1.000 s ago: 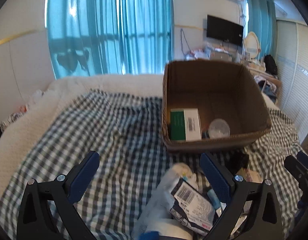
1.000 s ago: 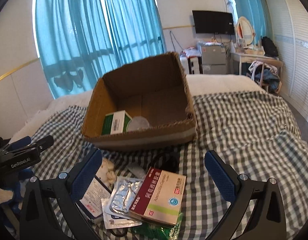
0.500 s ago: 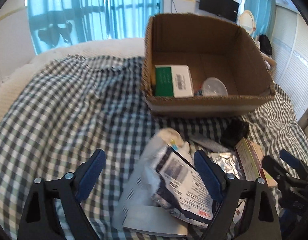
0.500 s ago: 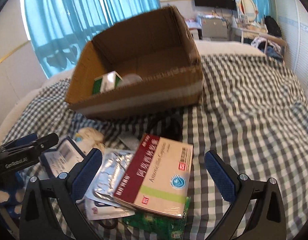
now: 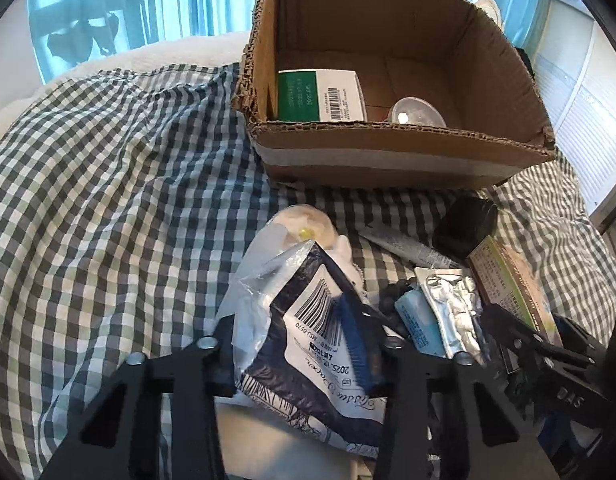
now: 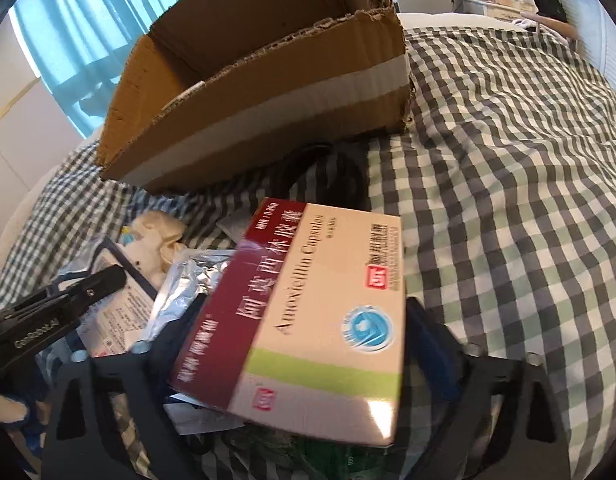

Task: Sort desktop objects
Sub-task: 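Grasp the white-blue packet with the left gripper while the right gripper grasps the Amoxicillin box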

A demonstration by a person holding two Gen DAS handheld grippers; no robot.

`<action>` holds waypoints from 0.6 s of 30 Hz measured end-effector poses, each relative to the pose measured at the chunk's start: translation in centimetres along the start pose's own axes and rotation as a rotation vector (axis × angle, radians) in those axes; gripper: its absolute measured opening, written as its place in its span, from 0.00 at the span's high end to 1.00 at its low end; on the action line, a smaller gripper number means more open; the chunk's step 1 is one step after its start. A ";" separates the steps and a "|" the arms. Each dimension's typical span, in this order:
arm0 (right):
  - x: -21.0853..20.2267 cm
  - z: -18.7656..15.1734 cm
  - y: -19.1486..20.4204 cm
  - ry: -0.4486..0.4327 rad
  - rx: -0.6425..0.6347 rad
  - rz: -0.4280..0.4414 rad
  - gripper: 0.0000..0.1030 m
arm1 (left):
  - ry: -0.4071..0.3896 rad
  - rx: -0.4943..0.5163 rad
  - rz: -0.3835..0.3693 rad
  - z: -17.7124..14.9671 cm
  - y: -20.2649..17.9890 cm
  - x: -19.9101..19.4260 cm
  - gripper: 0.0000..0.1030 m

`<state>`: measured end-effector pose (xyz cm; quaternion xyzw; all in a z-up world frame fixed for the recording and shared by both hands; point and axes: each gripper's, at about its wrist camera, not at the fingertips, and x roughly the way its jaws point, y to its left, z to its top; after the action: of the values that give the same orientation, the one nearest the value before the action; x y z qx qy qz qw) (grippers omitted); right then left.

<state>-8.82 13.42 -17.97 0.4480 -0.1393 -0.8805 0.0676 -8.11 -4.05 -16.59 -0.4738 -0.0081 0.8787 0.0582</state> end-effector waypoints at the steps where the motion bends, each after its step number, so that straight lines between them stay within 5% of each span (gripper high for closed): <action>1: 0.0 0.0 0.0 0.000 0.000 0.000 0.17 | -0.004 0.000 -0.003 0.0 0.0 -0.1 0.65; 18: -3.5 0.4 0.8 -0.087 -0.033 0.038 0.25 | -0.103 0.054 -0.021 0.2 -0.9 -3.4 0.80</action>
<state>-7.08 13.56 -14.74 0.4053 -0.1361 -0.8999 0.0854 -6.35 -3.51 -13.57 -0.4263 0.0077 0.9010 0.0799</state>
